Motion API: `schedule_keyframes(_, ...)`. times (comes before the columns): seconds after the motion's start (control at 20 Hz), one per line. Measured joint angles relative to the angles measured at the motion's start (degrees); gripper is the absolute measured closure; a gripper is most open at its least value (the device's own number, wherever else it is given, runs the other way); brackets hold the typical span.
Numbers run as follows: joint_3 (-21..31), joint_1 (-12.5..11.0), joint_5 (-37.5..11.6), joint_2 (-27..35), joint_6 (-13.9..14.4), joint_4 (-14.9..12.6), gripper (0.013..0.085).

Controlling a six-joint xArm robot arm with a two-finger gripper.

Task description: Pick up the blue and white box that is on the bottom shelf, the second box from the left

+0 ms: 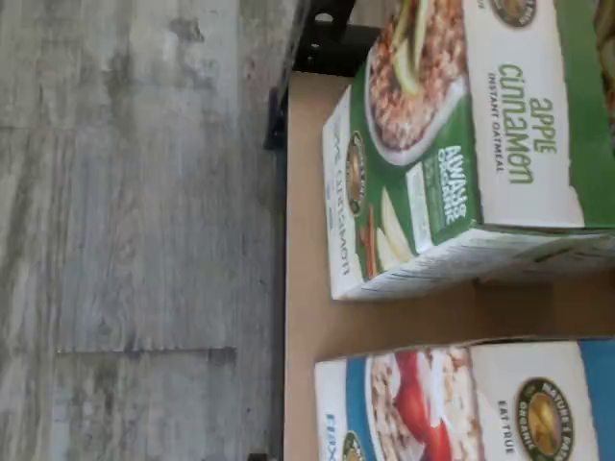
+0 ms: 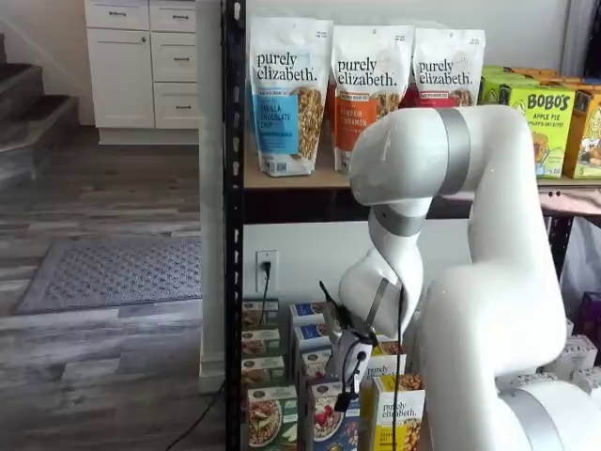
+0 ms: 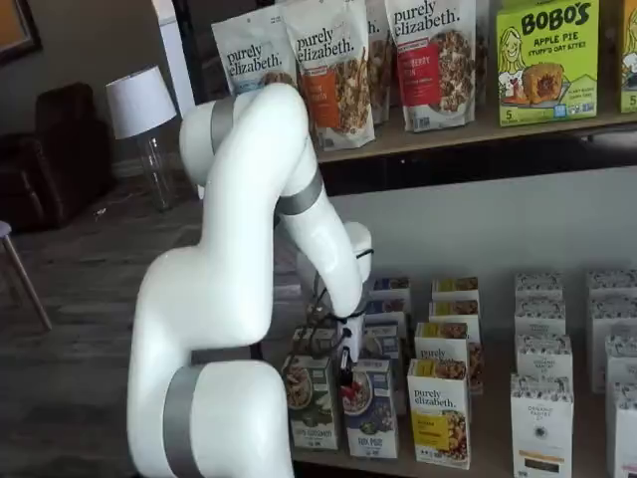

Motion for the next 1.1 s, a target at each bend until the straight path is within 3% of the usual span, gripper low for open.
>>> schedule_keyframes(1.1,-8.7,-0.7,2.2,6.9,2.7,-3.0,0.0130)
